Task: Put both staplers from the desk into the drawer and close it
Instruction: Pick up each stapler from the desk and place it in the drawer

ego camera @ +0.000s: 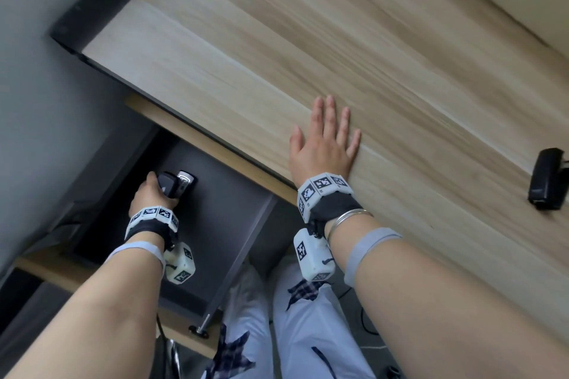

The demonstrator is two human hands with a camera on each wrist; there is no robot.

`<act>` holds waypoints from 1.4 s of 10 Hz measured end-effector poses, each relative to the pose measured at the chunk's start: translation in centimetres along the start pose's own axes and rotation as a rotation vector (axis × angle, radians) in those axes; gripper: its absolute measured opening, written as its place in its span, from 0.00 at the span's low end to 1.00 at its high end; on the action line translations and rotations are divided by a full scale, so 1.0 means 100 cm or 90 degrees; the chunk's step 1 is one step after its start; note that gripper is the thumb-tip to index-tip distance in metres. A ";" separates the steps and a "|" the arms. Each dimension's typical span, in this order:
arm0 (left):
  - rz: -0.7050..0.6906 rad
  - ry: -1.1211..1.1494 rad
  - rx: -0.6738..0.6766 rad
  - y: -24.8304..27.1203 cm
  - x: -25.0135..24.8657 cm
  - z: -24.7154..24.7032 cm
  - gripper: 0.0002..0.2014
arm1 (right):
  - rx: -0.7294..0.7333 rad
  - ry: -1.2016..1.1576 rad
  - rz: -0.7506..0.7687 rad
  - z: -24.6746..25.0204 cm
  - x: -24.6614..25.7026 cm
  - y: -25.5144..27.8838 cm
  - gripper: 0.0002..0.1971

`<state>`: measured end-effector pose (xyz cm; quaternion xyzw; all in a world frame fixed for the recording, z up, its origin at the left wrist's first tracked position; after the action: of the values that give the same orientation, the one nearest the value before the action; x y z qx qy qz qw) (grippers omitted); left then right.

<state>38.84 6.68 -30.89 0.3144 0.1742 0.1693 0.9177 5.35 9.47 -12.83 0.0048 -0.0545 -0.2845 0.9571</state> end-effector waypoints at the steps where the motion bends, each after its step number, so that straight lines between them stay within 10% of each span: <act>1: 0.001 -0.012 0.003 0.000 0.003 -0.008 0.24 | -0.006 0.002 -0.002 0.001 0.000 0.000 0.33; 4: -0.012 0.028 0.022 0.003 -0.006 -0.002 0.24 | -0.008 -0.002 -0.006 0.000 0.000 0.001 0.33; 10: -0.186 0.120 -0.126 0.108 -0.159 0.188 0.03 | 0.186 -0.098 -0.038 0.030 -0.012 -0.005 0.32; 14: -0.325 0.086 -0.025 0.167 -0.340 0.121 0.12 | 0.145 -0.108 -0.309 0.107 -0.219 -0.042 0.28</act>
<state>10.68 -1.40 -4.02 0.2302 0.3057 -0.0439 0.9228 -16.30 18.09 -4.62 0.1011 -0.1631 -0.4969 0.8463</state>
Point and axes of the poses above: each hand's wrist, its own y-axis away from the middle knuckle, its own z-axis out of the back of the hand, x = y × z, the point moved 9 cm from there along -y, towards the middle knuckle
